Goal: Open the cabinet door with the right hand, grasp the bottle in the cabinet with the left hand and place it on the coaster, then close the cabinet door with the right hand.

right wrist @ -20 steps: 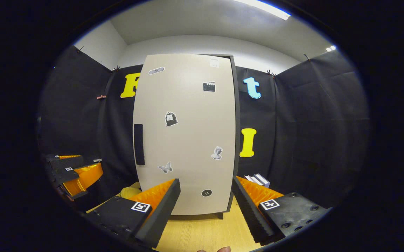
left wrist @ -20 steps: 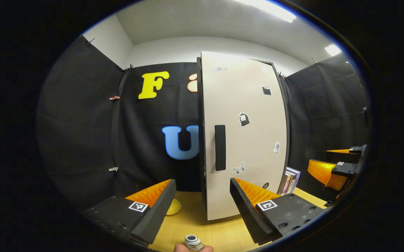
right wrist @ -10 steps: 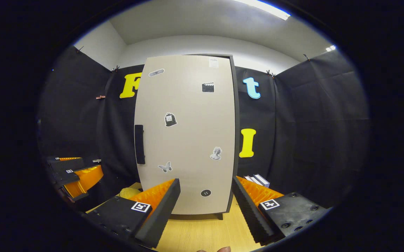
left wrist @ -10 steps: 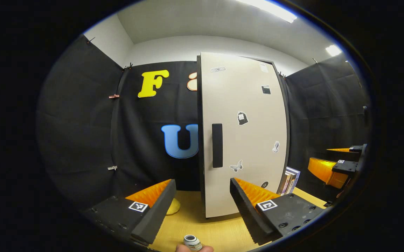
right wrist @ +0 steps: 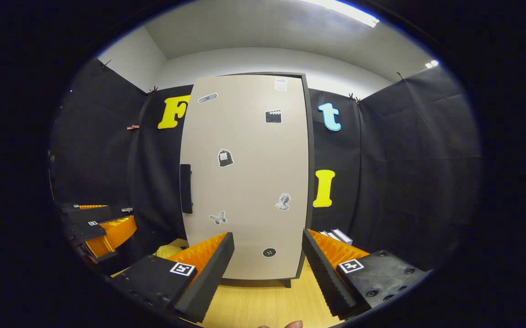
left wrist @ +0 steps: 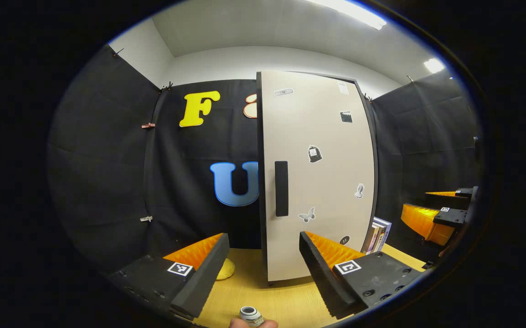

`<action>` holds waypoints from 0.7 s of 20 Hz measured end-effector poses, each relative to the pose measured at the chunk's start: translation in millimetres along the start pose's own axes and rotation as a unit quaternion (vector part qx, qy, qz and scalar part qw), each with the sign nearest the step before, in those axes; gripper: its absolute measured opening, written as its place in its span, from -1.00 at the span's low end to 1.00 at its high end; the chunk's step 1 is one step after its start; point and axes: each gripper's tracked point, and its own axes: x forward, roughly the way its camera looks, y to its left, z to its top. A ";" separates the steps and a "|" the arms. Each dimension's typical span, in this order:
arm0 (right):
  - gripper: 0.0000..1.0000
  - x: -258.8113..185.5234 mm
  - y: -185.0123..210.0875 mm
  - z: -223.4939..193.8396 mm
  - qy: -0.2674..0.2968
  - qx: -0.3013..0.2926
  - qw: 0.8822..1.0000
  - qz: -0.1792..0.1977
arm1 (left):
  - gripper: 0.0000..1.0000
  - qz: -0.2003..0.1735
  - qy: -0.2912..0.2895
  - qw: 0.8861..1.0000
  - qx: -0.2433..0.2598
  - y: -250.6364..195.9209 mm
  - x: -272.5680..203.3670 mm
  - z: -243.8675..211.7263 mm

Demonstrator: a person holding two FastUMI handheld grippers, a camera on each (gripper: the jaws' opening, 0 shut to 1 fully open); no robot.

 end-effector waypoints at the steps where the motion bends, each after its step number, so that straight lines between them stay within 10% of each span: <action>1: 0.97 -0.3 -2.7 1.9 -0.005 -0.006 1.000 -0.004 | 0.94 0.000 0.001 1.000 0.000 -0.1 0.1 -1.2; 14: 0.96 0.7 0.7 -5.1 0.017 -0.001 1.000 0.000 | 0.94 -0.004 -0.002 1.000 0.003 -8.8 -3.7 2.7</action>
